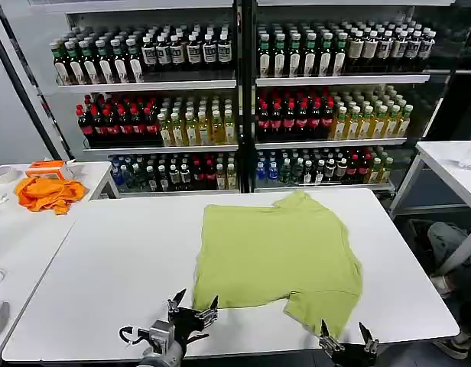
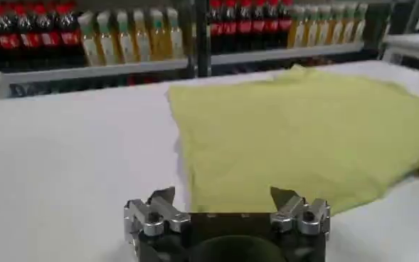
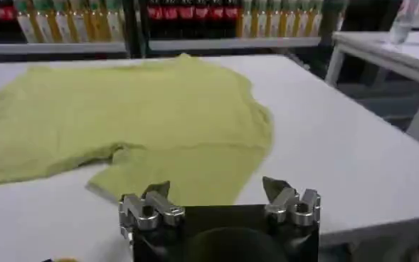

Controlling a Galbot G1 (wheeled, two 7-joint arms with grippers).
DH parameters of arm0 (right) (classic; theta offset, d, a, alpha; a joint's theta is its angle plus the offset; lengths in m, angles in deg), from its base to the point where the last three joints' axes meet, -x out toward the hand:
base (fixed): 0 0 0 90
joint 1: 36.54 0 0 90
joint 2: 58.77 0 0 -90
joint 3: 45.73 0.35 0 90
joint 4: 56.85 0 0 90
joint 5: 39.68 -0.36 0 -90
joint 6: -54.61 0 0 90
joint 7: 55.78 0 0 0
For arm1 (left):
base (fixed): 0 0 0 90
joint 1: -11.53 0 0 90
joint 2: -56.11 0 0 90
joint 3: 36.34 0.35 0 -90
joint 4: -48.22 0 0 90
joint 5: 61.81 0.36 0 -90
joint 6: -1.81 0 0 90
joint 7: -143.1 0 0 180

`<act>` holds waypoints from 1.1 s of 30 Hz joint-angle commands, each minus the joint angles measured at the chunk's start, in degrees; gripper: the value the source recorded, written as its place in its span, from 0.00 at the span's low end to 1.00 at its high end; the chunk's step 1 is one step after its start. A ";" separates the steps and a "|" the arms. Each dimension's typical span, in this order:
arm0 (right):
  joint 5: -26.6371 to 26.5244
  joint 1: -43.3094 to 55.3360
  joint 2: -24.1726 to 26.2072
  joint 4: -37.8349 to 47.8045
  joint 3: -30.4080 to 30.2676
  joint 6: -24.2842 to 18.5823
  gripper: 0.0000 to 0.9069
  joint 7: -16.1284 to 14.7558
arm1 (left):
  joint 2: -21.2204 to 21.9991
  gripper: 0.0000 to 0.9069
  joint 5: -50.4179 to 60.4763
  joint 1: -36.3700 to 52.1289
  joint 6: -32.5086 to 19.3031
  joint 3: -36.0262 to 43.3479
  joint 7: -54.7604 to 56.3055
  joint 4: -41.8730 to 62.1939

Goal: Fold and organize the clothes.

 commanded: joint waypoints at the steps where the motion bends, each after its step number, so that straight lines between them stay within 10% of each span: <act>1: -0.72 0.07 -0.20 0.97 -0.57 0.99 0.00 0.39 | -0.03 0.06 -0.26 1.81 1.44 1.06 0.78 2.93; 33: -1.24 -3.57 2.12 -13.09 5.18 -2.30 0.00 -1.16 | -0.48 0.03 -4.85 -6.46 1.38 -2.64 -2.78 -11.76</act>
